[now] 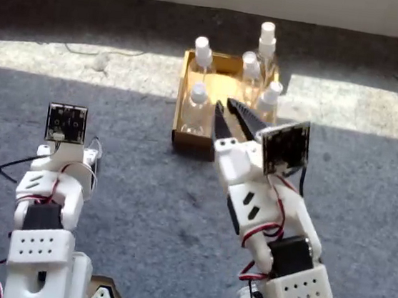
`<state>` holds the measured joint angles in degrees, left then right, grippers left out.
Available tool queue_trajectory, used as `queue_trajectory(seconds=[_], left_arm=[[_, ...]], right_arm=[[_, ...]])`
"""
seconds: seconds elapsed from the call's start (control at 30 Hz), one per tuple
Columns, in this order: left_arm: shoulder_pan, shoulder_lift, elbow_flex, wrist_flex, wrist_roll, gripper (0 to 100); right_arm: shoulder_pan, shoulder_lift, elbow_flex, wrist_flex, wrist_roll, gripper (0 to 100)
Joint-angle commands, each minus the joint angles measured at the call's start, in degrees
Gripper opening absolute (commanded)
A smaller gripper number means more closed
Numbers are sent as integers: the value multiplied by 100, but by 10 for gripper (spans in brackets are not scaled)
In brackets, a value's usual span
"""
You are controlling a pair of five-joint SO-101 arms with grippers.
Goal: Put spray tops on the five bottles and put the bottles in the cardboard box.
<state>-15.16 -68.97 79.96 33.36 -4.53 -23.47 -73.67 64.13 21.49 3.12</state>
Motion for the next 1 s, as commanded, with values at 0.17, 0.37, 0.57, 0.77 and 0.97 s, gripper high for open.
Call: queue_trajectory(seconds=[0.17,0.37,0.57,0.77,0.97], left_arm=[[48,-3776,1367,501,-26,158],[57,-3108,1736,554,-26,161],[48,-3037,1727,809,-26,159],[48,-3037,1727,2927,-26,159],[57,-3363,1719,4343,-18,159]], right_arm=[[585,-3336,3037,31,53,26],[927,-3002,3600,-4,35,26],[1226,-3152,3829,998,44,26],[1754,-3152,3829,2589,44,26],[1833,-3152,3829,4084,44,26]])
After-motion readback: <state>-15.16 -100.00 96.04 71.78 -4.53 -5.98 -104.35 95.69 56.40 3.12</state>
